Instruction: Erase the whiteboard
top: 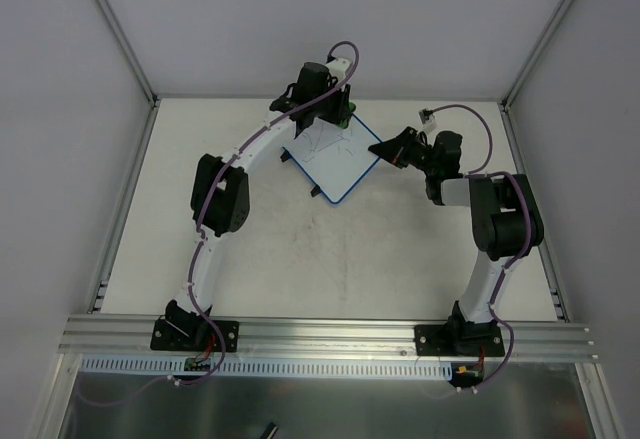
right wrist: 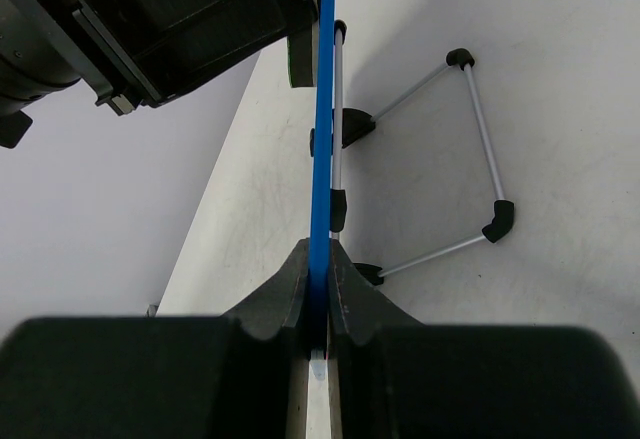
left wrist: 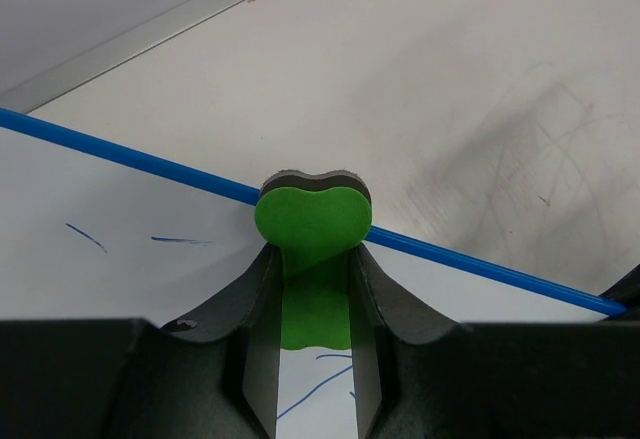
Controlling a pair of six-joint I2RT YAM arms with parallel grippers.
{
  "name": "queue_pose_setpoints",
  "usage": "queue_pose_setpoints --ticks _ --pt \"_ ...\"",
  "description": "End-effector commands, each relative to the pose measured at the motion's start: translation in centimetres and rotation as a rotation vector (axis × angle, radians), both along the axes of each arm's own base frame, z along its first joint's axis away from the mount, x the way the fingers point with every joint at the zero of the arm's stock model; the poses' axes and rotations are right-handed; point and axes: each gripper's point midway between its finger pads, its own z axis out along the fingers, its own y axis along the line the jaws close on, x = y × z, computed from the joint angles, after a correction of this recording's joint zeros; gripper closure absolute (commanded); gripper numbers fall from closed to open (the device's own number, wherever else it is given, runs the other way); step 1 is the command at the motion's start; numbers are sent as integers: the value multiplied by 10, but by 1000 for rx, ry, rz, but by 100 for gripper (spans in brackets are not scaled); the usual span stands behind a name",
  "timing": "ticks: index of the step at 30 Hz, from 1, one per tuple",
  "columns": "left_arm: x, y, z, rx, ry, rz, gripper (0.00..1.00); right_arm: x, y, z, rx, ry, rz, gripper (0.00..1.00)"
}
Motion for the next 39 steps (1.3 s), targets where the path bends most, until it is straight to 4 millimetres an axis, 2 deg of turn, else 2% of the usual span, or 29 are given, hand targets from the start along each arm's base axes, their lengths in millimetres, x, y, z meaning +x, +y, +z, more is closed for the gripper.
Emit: queue_pose_setpoints --ticks 1,5,8,9,12,13,17,24,27,32,37,39 --pt "-9 -4 5 13 -11 -8 100 -14 14 21 -2 -99 92 100" --pt "-2 0 5 -2 -5 15 100 -14 14 21 -2 -100 92 100" --pt "8 12 2 -31 24 49 100 -14 14 21 -2 -100 94 100" --pt "16 23 2 -40 30 74 100 -14 14 22 -2 -102 92 100" --pt "25 39 -5 -69 66 118 100 -14 14 21 -2 -100 92 100" --pt "33 52 -8 -82 84 153 100 -14 14 21 -2 -101 94 100" --pt "48 78 -16 -117 121 224 100 -13 14 22 -1 -102 94 100" --pt "59 105 -35 -123 170 296 100 -13 14 22 0 -102 95 100" --pt "60 112 -38 -125 182 311 100 -14 15 21 -1 -100 100 100" --pt "61 111 -35 -128 176 302 99 -16 15 21 -3 -104 105 100" --pt "59 108 -18 -138 151 274 100 -21 17 21 -7 -108 119 100" --pt "56 107 -18 -134 156 268 100 -23 18 22 -11 -115 119 100"
